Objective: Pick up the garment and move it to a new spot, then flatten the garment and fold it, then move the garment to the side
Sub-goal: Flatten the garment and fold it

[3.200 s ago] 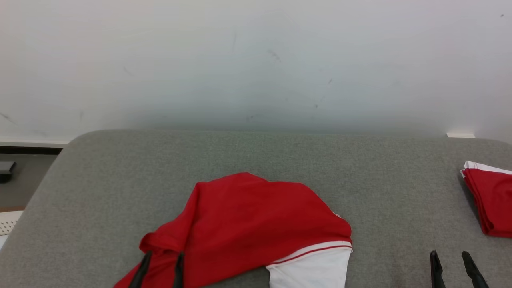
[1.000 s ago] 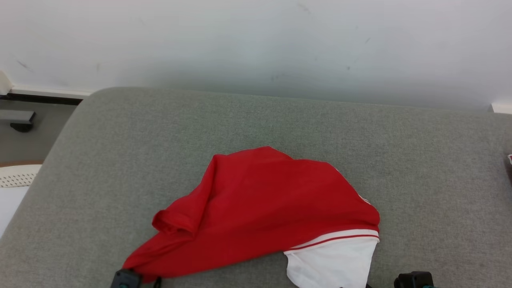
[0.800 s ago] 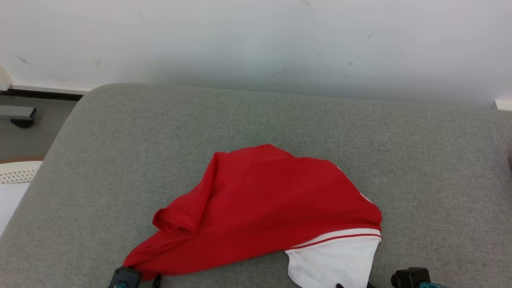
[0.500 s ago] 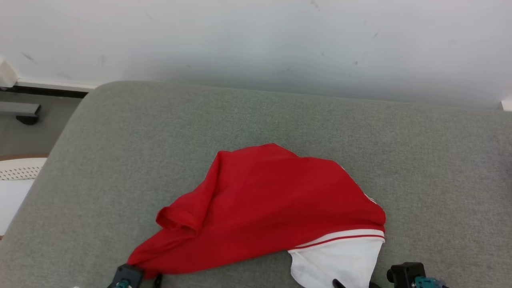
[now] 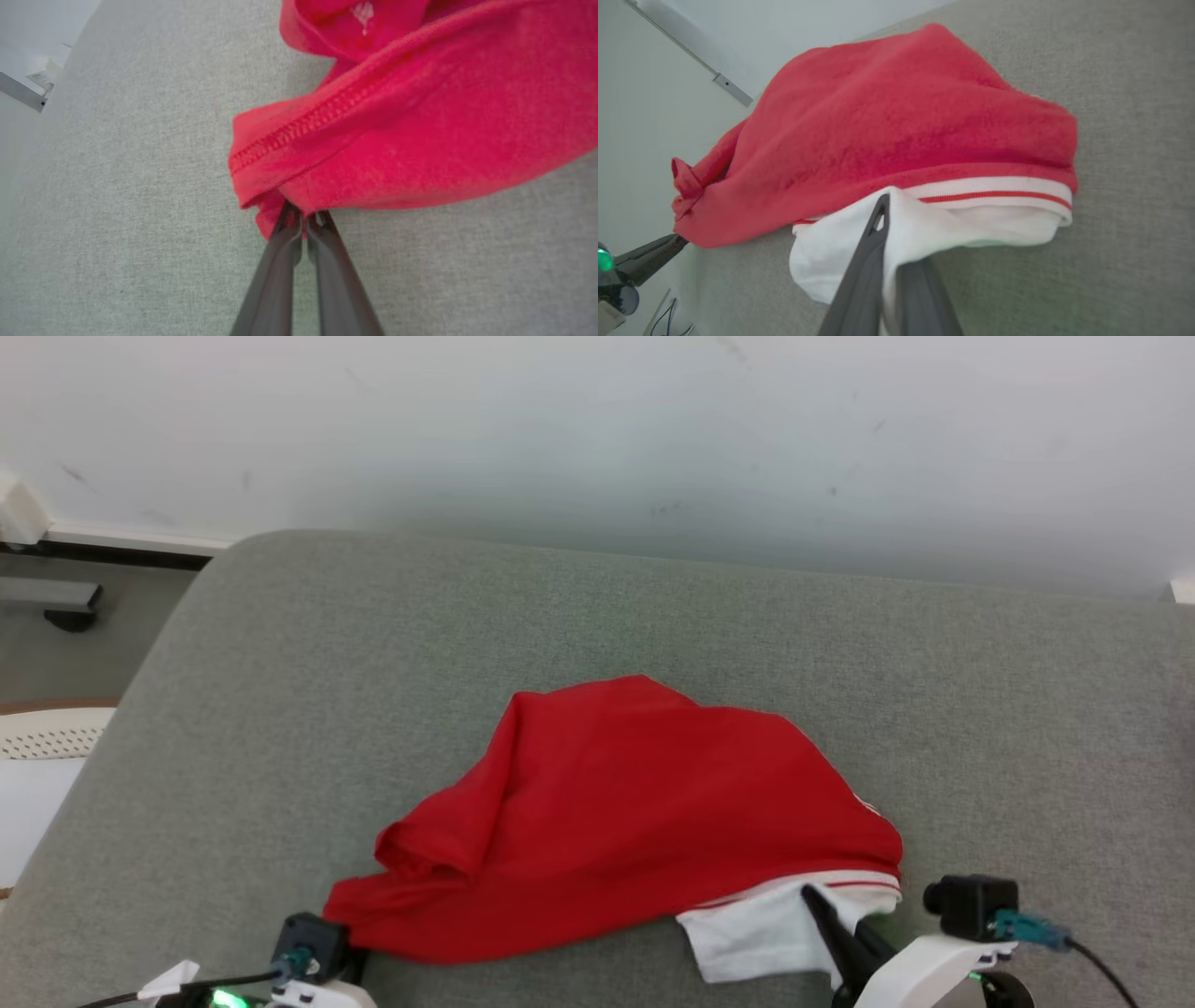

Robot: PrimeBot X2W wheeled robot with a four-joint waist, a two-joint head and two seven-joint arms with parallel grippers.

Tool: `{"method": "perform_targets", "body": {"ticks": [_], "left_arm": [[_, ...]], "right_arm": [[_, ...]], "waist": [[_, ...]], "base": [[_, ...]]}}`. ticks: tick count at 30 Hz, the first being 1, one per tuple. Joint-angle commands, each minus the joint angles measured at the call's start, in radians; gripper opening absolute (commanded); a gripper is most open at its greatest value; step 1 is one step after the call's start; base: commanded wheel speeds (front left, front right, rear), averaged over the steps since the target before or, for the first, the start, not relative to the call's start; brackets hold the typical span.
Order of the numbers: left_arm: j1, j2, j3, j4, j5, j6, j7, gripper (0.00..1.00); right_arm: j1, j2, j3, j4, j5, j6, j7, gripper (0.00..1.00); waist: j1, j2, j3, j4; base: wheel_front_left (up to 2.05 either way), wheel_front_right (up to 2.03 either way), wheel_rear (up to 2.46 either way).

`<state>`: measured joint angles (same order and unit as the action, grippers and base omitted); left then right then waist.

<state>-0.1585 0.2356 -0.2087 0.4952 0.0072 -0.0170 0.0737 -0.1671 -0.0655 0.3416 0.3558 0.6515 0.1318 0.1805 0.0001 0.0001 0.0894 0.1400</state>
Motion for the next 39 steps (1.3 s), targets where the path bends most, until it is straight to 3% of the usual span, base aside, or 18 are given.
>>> {"method": "perform_targets", "body": {"ticks": [1,6,12,20,25,29,35,39], "left_arm": [[-0.012,-0.006,0.008,-0.014,-0.017,-0.003,-0.008,0.00],[-0.009,-0.028,0.038,-0.117,-0.095,-0.024,0.010,0.00],[0.021,-0.045,0.067,-0.334,-0.205,-0.061,0.086,0.00],[0.008,-0.039,0.066,-0.663,-0.416,-0.100,0.257,0.00],[-0.022,-0.048,0.080,-0.865,-0.677,-0.106,0.416,0.00],[-0.035,-0.036,0.123,-0.974,-0.890,-0.068,0.571,0.00],[-0.010,0.056,0.142,-1.020,-1.001,-0.021,0.754,0.00],[-0.041,0.075,0.148,-1.050,-1.049,0.002,0.814,0.00]], "right_arm": [[-0.018,-0.001,-0.013,-0.014,0.044,-0.003,-0.019,0.00],[-0.020,-0.036,-0.050,-0.088,0.133,-0.003,-0.052,0.00],[0.023,-0.089,-0.097,-0.217,0.189,-0.003,-0.058,0.00],[0.044,-0.161,-0.215,-0.488,0.250,-0.002,0.015,0.00],[0.015,-0.182,-0.361,-0.708,0.327,-0.002,0.127,0.00],[-0.047,-0.177,-0.503,-0.828,0.394,-0.002,0.250,0.00],[-0.185,-0.172,-0.669,-0.868,0.421,-0.002,0.469,0.00],[-0.276,-0.148,-0.728,-0.852,0.378,-0.002,0.608,0.00]], "waist": [[-0.0001,-0.0001,-0.006,0.000],[-0.0001,-0.0001,-0.025,0.003],[-0.0001,-0.0001,-0.060,-0.001],[-0.0001,-0.0001,-0.113,-0.036],[-0.0001,-0.0001,-0.134,-0.071],[-0.0001,-0.0001,-0.137,-0.100],[-0.0001,-0.0001,-0.135,-0.116],[-0.0001,-0.0001,-0.132,-0.112]], "base": [[0.00,0.00,0.00],[0.00,0.00,0.00],[0.00,0.00,0.00],[0.00,0.00,0.00],[0.00,0.00,0.00],[0.00,0.00,0.00],[0.00,0.00,0.00],[0.00,0.00,0.00]]}}
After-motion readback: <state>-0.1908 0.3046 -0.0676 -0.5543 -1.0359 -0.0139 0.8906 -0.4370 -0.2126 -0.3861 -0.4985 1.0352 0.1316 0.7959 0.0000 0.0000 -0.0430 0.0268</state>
